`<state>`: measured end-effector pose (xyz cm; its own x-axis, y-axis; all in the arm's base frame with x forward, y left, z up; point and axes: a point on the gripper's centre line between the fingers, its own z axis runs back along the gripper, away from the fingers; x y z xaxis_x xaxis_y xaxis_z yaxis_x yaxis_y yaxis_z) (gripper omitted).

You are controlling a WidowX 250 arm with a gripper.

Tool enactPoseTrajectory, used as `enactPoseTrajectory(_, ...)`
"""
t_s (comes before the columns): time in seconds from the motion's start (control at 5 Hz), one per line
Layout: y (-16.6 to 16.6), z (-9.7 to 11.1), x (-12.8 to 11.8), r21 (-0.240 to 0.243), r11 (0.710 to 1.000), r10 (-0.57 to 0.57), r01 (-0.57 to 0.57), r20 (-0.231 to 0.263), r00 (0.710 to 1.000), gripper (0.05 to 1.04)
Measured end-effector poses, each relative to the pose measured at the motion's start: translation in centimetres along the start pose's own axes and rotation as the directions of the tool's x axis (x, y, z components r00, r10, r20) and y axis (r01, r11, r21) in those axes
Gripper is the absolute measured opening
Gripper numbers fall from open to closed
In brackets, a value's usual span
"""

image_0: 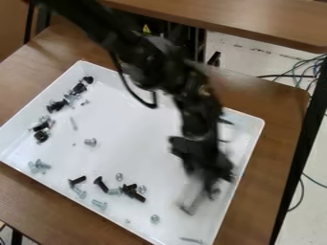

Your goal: Sweep into pile

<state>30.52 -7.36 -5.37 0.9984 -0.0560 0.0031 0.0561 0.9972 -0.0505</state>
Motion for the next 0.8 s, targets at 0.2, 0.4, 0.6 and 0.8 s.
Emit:
enactPoseTrajectory(0.2,4.3,0.0,-0.7,0.016,0.995,0.103,-0.103,0.0,0.995,0.357)
enactPoseTrajectory(0.4,9.9,0.1,-1.8,0.012,0.972,0.236,-0.236,-0.011,0.972,0.357)
enactPoseTrajectory(0.6,14.3,0.3,-3.3,0.016,0.951,0.311,-0.31,-0.034,0.95,0.356)
enactPoseTrajectory(0.8,18.8,0.7,-5.6,0.048,0.936,0.352,-0.349,-0.075,0.933,0.357)
